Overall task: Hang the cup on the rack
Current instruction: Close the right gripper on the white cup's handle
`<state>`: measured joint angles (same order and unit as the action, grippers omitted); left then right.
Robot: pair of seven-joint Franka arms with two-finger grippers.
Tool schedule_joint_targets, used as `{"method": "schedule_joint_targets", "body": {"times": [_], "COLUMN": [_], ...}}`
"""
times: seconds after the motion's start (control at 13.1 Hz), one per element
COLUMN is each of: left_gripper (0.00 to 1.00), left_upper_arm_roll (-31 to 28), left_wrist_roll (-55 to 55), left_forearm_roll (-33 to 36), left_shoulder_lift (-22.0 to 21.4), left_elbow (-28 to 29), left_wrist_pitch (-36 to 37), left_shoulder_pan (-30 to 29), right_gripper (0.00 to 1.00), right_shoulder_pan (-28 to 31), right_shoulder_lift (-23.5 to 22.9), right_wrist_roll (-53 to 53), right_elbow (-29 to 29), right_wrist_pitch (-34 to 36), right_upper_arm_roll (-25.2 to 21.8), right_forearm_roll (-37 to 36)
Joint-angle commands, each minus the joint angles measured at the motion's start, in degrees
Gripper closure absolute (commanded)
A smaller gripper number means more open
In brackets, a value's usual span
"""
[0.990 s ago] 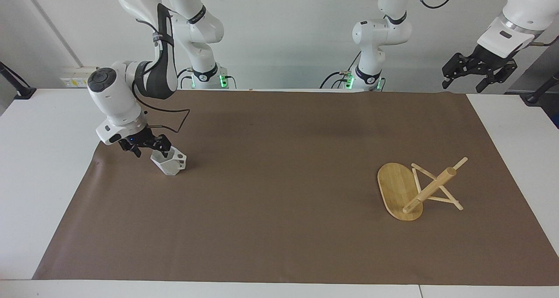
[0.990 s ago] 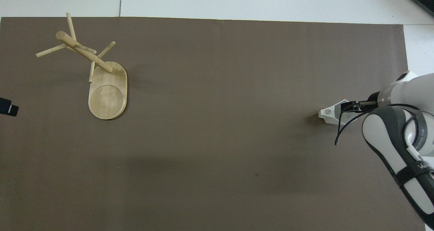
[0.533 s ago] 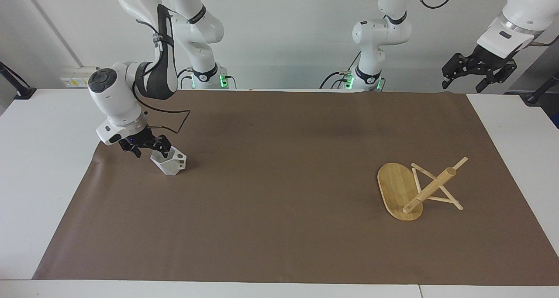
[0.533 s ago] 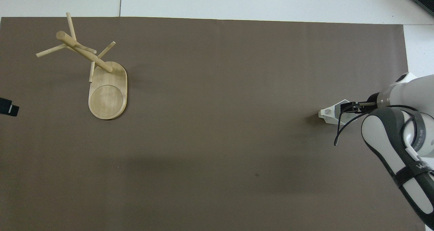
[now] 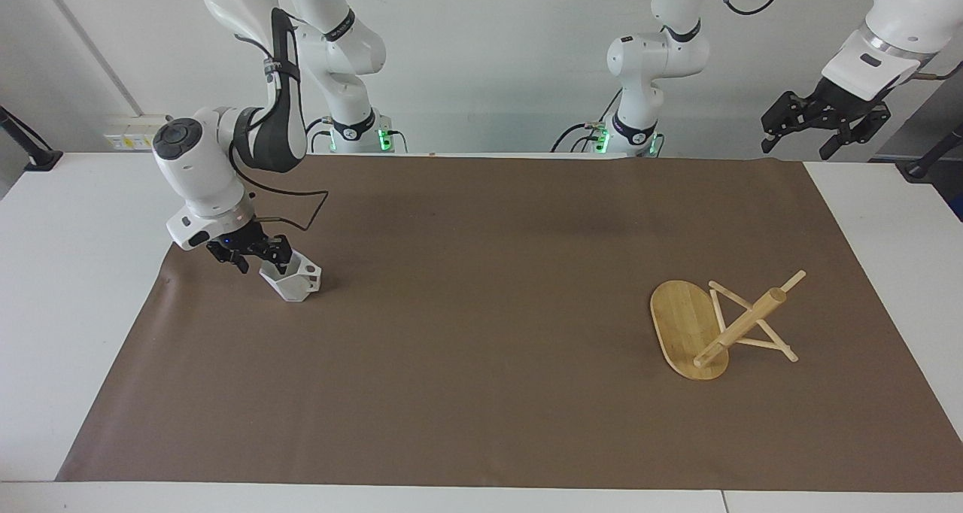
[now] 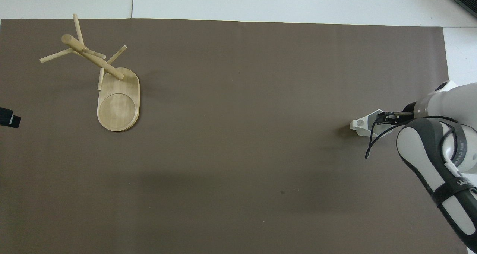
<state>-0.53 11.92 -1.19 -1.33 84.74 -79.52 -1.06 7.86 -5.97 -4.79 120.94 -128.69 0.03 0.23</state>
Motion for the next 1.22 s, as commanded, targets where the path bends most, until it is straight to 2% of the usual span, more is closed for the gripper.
{"method": "schedule_joint_targets", "body": {"times": [0.0,0.15,0.38,0.84,1.14], "left_gripper": [0.0,0.0,0.0,0.0,0.0], "left_upper_arm_roll": [0.0,0.0,0.09,0.09,0.0], "left_wrist_roll": [0.65,0.65,0.65,0.74,0.56], "left_forearm_roll": [1.1,1.1,1.1,1.1,1.1], "left_shoulder_lift": [-1.39,-1.39,-1.39,-1.48,-1.48], "left_elbow": [1.65,1.65,1.74,1.74,1.74], "left_wrist_pitch": [-1.17,-1.26,-0.99,-0.91,-0.9], "left_shoulder_pan": [0.01,0.01,0.01,0.01,0.01], "right_gripper": [0.51,0.64,0.74,0.86,0.99], "right_shoulder_pan": [0.58,0.58,0.67,0.58,0.58], "right_shoulder_lift": [0.0,0.0,0.0,0.0,0.0], "right_wrist_roll": [1.01,1.02,1.28,1.19,1.1], "right_elbow": [0.7,0.7,0.61,0.52,0.43], "right_wrist_pitch": [-1.65,-1.65,-1.65,-1.65,-1.65], "right_upper_arm_roll": [0.59,0.67,0.76,0.94,0.94], "right_forearm_roll": [0.91,0.91,0.91,0.91,0.91]}}
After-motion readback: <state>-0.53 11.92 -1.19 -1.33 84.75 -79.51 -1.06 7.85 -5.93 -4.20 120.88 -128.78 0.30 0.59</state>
